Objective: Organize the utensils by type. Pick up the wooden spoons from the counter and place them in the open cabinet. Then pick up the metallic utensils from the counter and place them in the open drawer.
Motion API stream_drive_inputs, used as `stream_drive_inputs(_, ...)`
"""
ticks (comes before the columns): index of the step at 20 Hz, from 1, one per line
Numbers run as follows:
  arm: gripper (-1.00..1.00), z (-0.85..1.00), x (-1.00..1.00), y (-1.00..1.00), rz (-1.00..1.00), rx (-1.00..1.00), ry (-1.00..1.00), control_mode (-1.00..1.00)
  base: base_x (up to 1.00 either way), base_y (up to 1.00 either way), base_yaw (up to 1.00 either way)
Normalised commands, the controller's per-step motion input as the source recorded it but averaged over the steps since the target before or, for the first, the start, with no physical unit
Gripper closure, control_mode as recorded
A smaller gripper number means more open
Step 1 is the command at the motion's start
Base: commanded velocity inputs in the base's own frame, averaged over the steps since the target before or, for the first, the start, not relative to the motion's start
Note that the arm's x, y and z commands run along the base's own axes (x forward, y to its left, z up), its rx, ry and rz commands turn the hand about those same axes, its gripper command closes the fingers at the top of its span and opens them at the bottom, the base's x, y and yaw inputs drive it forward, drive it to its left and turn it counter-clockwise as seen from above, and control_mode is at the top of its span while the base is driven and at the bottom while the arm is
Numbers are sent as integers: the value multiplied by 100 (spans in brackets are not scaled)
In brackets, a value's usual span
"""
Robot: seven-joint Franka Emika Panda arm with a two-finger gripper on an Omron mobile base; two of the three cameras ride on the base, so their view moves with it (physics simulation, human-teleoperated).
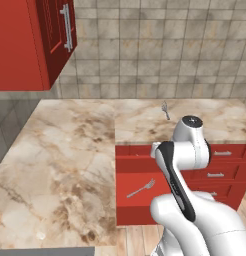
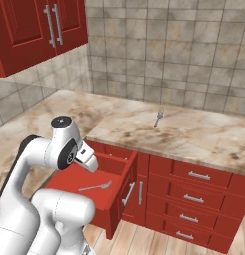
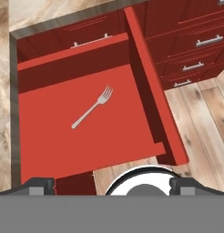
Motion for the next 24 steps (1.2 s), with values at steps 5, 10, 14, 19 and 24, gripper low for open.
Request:
stream_drive_inputs(5,-100,0,0,0,0,0,0,100,-45,-17,-13)
stream_drive_inputs(10,-100,0,0,0,0,0,0,100,-49,-37,-10)
stream_drive_inputs(14,-100,0,0,0,0,0,0,100,-11,-61,-8)
stream_drive_inputs(19,-100,0,0,0,0,0,0,100,0,-76,-3)
stream_drive_inputs(24,-100,0,0,0,0,0,0,100,2,-81,-1)
